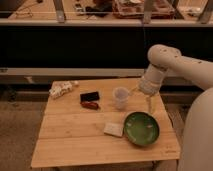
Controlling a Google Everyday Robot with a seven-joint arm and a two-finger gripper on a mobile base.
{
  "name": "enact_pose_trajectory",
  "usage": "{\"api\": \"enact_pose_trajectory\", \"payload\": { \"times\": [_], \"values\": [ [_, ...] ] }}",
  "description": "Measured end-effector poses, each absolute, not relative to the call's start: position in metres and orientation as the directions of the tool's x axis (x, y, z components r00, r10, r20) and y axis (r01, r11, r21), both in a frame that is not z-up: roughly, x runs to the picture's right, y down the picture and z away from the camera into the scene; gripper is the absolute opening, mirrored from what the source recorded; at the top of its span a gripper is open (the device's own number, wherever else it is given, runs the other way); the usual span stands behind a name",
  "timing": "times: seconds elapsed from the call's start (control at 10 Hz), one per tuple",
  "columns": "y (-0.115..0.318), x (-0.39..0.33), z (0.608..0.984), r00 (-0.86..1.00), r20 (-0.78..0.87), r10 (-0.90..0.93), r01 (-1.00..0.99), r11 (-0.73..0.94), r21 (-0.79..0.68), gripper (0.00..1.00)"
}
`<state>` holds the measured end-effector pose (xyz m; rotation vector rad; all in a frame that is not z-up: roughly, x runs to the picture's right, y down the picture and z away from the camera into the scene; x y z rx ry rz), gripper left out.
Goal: Place the eraser in the ceramic cup
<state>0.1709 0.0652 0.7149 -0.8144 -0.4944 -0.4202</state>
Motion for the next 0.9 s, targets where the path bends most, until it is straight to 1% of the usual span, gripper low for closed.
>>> {"api": "enact_pose_trajectory", "payload": {
  "times": [0.2,0.4,0.7,0.9],
  "values": [
    [0.044,0.156,0.736,0.848,0.521,-0.096,0.446,0.659,-0.605,0.8],
    [0.024,0.143,0.752,0.858,0.513,-0.033,0.378,0.716,-0.586,0.8],
    [-0.007,0.125,0.768,0.844,0.534,0.038,0.286,0.811,-0.51,0.8],
    [-0.019,0.116,0.778,0.835,0.545,0.071,0.228,0.857,-0.462,0.8]
  ]
}}
